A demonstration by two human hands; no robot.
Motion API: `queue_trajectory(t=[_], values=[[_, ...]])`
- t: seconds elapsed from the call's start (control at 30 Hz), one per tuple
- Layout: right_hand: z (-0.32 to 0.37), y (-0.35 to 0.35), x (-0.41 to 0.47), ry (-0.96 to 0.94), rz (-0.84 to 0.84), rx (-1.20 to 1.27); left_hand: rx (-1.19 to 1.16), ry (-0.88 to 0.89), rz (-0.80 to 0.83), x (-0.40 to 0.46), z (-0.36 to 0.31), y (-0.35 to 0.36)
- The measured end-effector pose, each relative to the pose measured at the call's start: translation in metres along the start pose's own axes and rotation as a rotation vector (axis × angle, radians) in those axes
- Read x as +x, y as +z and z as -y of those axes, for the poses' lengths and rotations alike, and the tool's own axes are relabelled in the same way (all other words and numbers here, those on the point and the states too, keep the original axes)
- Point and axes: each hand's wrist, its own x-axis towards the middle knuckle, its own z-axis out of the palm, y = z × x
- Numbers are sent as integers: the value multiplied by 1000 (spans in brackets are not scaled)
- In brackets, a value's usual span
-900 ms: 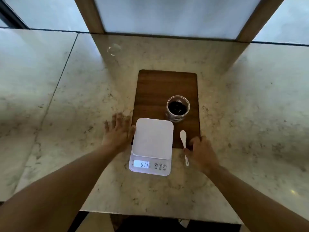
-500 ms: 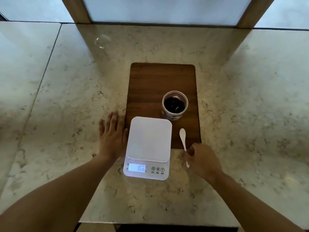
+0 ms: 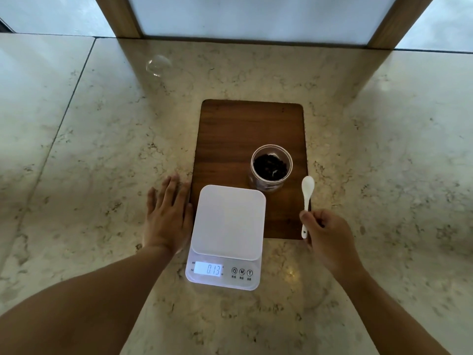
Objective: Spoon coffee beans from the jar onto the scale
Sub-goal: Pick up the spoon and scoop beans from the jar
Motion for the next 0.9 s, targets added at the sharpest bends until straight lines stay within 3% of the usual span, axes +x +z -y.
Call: queue_trajectory(t=[0.1, 0.17, 0.7, 0.9], values=[[19, -9, 9, 26, 14, 283, 0, -3, 3, 1, -1, 0], [30, -11, 12, -26, 19, 315, 0, 1, 3, 1, 0, -1], [58, 3, 19, -459, -149, -252, 1, 14, 22, 2, 2, -3], [63, -2, 18, -543, -184, -398, -8, 19, 9, 2, 3, -1]])
